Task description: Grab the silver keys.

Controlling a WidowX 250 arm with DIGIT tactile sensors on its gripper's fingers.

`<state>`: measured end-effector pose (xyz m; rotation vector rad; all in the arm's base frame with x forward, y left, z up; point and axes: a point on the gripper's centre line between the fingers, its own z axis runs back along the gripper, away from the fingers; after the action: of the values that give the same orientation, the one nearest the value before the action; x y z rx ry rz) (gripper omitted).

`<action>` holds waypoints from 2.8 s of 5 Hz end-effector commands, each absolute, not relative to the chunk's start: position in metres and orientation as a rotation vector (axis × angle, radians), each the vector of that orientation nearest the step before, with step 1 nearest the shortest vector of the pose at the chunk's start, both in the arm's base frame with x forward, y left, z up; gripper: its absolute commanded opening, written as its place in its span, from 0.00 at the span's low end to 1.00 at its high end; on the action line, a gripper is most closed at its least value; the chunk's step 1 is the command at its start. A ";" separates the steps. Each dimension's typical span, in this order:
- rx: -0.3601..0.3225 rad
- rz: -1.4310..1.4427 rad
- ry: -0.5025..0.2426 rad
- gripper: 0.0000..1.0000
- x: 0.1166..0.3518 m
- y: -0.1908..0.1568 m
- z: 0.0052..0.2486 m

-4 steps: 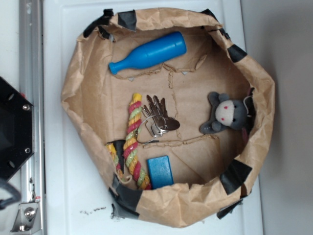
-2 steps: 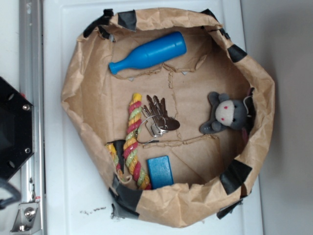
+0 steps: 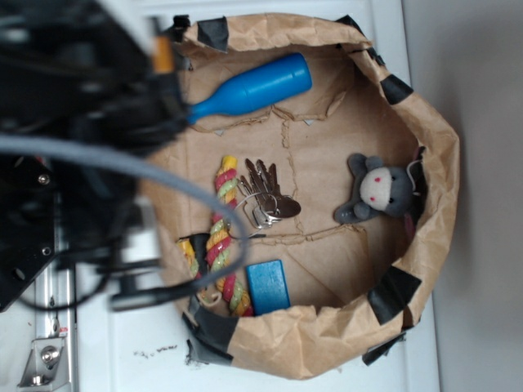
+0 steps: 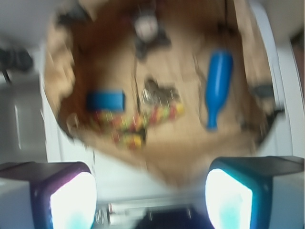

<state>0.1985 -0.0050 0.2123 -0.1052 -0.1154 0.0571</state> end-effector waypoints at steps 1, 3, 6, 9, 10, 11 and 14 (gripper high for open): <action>-0.163 0.047 -0.109 1.00 0.233 0.001 0.183; -0.230 -0.022 -0.019 1.00 0.243 -0.009 0.134; -0.230 -0.022 -0.019 1.00 0.243 -0.009 0.134; -0.215 -0.045 -0.054 1.00 0.250 -0.005 0.115; -0.202 -0.043 -0.057 1.00 0.255 0.002 0.107; -0.169 -0.017 -0.057 1.00 0.257 0.008 0.096; -0.119 -0.006 -0.011 1.00 0.245 0.032 0.076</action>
<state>0.2423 0.0279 0.0693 -0.1230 0.0193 -0.0198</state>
